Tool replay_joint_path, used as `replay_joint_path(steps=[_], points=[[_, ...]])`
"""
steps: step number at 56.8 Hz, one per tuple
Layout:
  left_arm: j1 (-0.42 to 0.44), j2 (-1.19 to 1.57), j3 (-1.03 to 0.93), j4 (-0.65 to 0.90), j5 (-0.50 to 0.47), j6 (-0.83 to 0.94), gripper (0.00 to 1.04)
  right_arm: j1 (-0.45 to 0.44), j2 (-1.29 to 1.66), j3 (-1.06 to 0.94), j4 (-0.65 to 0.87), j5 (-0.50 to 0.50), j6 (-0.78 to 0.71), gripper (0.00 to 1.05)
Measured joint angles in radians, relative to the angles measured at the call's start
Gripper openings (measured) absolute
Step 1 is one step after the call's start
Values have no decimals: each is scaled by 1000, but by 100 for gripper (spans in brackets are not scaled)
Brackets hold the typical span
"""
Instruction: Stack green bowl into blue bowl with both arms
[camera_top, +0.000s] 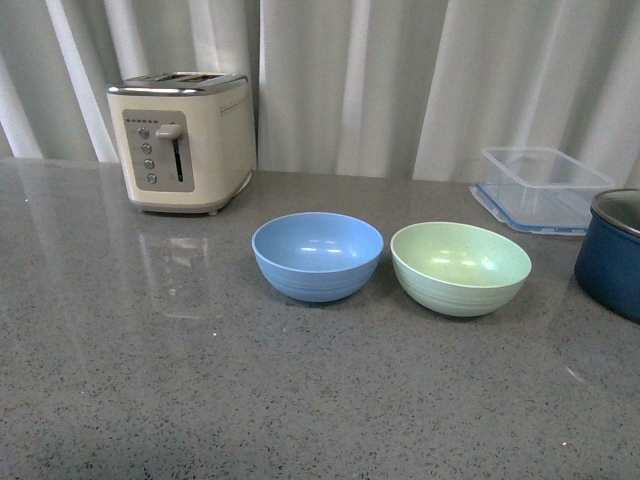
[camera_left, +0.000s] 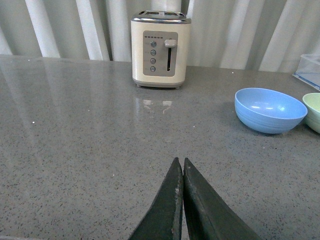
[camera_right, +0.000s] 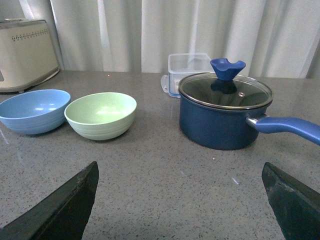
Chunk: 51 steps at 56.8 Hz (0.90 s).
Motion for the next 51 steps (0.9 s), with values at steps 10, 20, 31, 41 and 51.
replay_joint_path(steps=[10,20,31,41,51], points=[[0,-153,0,-186,0,0,4,0,0,0,0,0,0,95],[0,-188,0,-193,-1,0,10,0,0,0,0,0,0,95],[0,-188,0,-195,0,0,43,0,0,0,0,0,0,95],[0,-189,0,-195,0,0,80,40,238,126,-69,-2,68,95],[0,-188,0,-195,0,2,98,45,765,404,65,-201,286,95]])
